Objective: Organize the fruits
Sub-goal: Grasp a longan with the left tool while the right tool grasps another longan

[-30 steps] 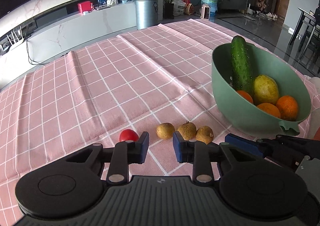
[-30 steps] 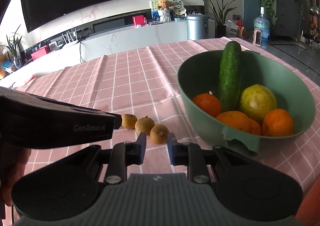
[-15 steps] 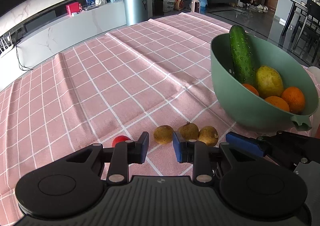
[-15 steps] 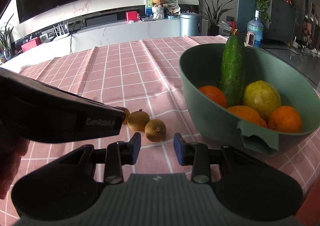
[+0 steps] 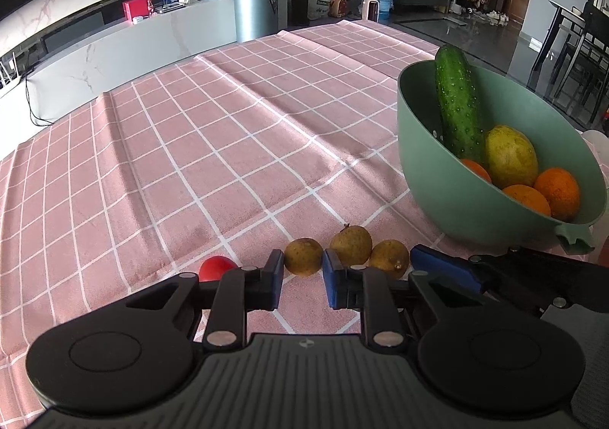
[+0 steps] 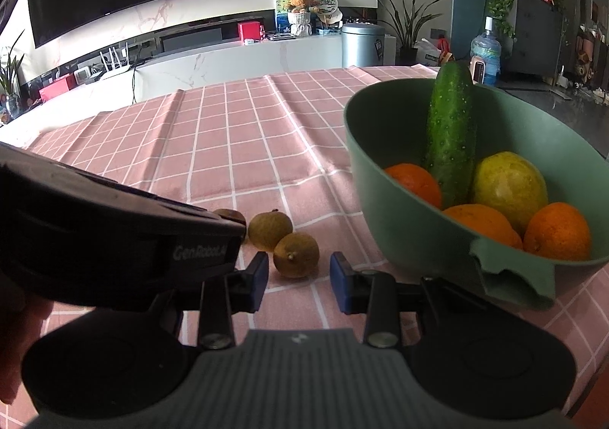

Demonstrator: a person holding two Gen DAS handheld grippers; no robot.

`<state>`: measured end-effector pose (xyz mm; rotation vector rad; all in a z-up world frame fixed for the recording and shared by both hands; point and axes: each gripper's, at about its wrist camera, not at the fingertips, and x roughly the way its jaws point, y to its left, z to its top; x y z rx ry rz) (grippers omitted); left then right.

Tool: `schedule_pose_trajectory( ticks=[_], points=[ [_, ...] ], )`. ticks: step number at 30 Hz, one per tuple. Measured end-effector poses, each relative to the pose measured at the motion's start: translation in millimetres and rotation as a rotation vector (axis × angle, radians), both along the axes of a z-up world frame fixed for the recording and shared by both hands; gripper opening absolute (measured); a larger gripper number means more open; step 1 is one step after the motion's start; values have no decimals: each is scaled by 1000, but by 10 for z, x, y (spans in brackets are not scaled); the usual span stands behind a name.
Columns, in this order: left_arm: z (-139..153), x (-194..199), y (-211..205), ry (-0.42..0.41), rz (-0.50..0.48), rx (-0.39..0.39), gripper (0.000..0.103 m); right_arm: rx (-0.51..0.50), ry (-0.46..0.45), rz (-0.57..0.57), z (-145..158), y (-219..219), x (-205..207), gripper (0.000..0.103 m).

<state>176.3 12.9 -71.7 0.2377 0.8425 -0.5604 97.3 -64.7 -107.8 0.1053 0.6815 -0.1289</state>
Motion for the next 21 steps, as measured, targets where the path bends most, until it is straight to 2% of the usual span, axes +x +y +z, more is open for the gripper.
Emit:
schedule_pose_trajectory(
  ticks=[7,21],
  points=[
    [45,-6,100,7,54,-22,24,2,2,24,9,2,-20,22],
    [286,-236,173,-8,111,-46,24,23,0,83,161,-4,-151,21]
  ],
)
